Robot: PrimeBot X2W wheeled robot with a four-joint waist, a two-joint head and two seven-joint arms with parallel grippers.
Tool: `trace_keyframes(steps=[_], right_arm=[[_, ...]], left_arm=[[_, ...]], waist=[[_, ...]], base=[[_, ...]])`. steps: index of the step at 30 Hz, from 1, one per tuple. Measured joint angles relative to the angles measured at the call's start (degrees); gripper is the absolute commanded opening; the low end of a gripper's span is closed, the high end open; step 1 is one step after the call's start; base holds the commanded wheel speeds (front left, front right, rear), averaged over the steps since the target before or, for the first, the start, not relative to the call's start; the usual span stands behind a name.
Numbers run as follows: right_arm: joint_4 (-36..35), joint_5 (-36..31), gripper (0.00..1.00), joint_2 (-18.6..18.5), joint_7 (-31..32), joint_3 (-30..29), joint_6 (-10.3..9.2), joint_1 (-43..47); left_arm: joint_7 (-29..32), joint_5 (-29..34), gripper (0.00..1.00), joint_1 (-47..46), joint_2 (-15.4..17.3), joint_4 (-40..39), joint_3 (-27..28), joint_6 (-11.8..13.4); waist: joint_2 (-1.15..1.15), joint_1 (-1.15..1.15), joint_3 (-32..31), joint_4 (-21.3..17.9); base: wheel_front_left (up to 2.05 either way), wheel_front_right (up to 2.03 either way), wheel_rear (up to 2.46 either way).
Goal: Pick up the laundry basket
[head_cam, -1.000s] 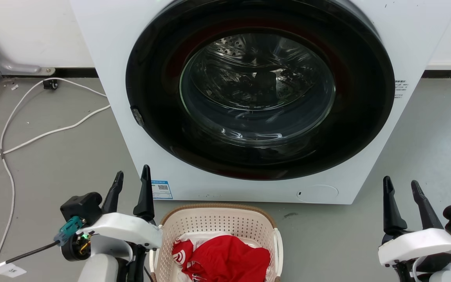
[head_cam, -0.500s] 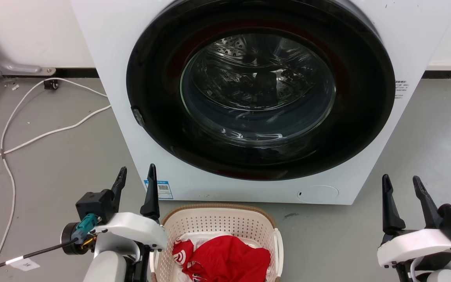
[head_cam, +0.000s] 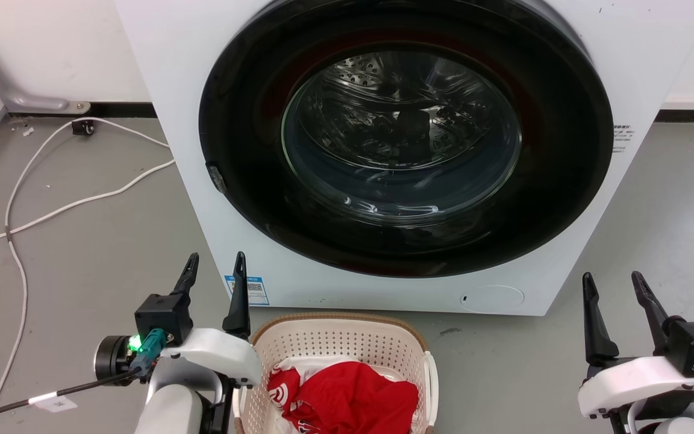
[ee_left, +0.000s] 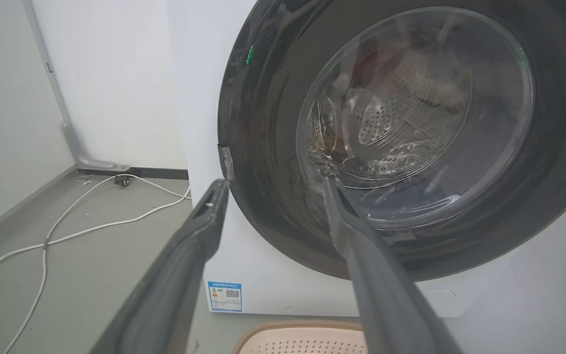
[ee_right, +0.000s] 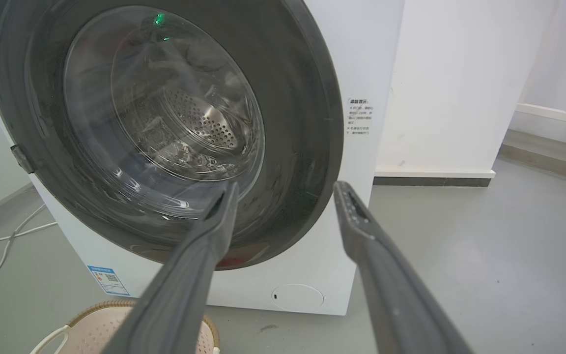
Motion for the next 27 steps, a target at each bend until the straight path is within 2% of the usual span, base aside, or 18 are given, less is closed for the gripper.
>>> trace_keyframes(steps=[17,27], right_arm=[[0.0,-4.0,1.0,0.0,-0.9,-0.4,0.0,0.4],[0.8,-2.2,1.0,0.0,-1.1,-0.5,0.0,0.4]], left_arm=[[-1.6,5.8,1.0,-0.5,0.0,1.3,0.2,0.1],[-1.7,3.9,1.0,-0.5,0.0,2.1,0.5,-0.4]], waist=[[0.0,0.0,0.1,0.0],[0.0,0.0,0.0,0.1]], base=[[0.0,0.0,0.0],[0.0,0.0,0.0]])
